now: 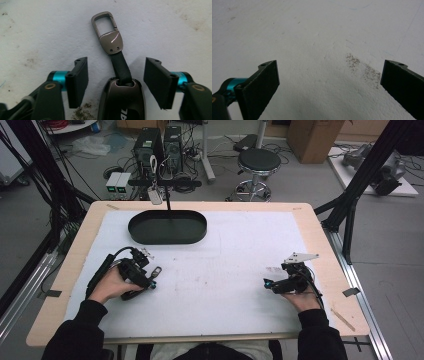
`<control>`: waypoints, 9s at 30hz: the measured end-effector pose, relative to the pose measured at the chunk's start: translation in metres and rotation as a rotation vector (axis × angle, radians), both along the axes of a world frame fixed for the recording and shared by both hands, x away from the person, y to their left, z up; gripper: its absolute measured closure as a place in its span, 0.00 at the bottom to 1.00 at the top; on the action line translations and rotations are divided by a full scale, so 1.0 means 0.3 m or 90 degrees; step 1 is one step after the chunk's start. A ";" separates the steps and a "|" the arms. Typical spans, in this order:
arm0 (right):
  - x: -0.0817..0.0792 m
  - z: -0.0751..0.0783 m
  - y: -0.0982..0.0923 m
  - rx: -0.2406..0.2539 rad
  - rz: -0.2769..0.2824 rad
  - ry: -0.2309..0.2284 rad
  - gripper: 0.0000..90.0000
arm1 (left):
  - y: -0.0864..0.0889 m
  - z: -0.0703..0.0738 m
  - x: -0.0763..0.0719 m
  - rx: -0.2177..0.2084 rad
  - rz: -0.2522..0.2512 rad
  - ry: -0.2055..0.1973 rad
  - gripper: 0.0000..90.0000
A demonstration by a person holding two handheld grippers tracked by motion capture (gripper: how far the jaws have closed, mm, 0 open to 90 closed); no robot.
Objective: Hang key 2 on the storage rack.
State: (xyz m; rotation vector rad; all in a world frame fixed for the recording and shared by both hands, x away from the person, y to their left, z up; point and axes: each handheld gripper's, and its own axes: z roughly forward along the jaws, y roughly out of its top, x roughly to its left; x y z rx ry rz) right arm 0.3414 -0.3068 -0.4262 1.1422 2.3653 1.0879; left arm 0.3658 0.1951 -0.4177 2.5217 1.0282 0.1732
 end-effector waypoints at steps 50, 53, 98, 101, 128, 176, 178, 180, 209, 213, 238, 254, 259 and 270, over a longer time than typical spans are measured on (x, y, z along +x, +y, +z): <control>-0.003 0.011 -0.014 0.007 -0.010 -0.009 0.01 | 0.019 0.256 0.004 -0.043 -0.006 -0.080 0.95; -0.003 0.011 -0.013 0.008 -0.010 -0.010 0.01 | 0.022 0.292 0.013 -0.046 -0.002 -0.101 0.96; -0.002 0.015 -0.023 0.015 -0.015 -0.014 0.01 | -0.058 0.585 0.257 -0.069 -0.003 -0.187 0.95; -0.002 0.014 -0.022 0.013 -0.013 -0.016 0.01 | -0.058 0.583 0.281 -0.068 0.004 -0.186 0.95; 0.003 0.006 -0.022 0.012 -0.014 -0.010 0.01 | -0.112 0.601 0.442 -0.089 0.011 -0.228 0.95; 0.001 0.006 -0.028 0.014 -0.014 -0.007 0.01 | -0.190 0.453 0.547 0.007 0.105 -0.310 0.95; 0.001 0.005 -0.029 0.013 -0.013 -0.010 0.01 | -0.189 0.447 0.551 -0.009 0.110 -0.308 0.95; 0.000 0.005 -0.030 0.014 -0.014 -0.008 0.01 | -0.187 0.443 0.550 -0.015 0.101 -0.309 0.94; -0.002 0.004 -0.034 0.020 -0.019 -0.009 0.01 | -0.082 0.389 0.398 -0.159 0.055 -0.209 0.12; -0.001 0.003 -0.033 0.018 -0.019 -0.006 0.01 | -0.080 0.386 0.360 -0.165 0.043 -0.220 0.12; 0.002 -0.002 -0.033 0.016 -0.019 -0.005 0.01 | -0.038 0.336 0.165 -0.166 0.015 -0.243 0.12; 0.004 -0.006 -0.028 0.012 -0.021 -0.003 0.01 | 0.008 0.238 0.076 -0.169 0.021 -0.226 0.12; 0.004 -0.006 -0.028 0.011 -0.020 -0.004 0.01 | 0.036 0.206 0.050 -0.180 0.036 -0.228 0.12; 0.003 -0.007 -0.025 0.012 -0.020 -0.004 0.01 | 0.093 0.153 0.006 -0.177 0.060 -0.237 0.12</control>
